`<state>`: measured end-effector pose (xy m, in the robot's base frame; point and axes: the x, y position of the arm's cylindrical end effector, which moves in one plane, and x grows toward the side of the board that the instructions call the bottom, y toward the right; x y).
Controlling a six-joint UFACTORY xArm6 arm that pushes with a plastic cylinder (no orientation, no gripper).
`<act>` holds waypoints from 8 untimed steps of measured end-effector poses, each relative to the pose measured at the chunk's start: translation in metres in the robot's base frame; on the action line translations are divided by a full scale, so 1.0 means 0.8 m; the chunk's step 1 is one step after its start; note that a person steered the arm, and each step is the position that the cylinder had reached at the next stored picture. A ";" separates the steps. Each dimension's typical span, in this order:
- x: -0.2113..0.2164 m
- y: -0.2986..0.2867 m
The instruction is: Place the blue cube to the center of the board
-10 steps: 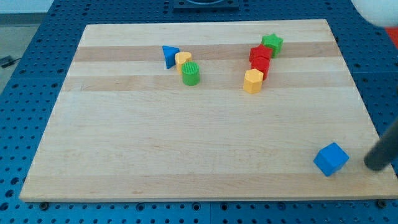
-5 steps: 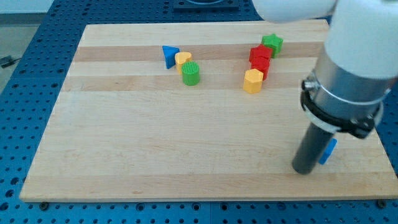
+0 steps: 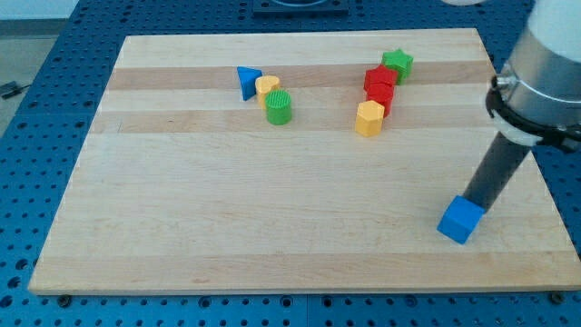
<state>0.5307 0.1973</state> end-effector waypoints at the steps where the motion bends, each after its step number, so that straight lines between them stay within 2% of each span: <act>1: 0.005 0.034; 2: 0.035 0.080; 3: 0.059 0.050; 4: 0.051 -0.013; 6: -0.032 -0.147; 8: -0.045 -0.171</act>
<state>0.4949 0.0605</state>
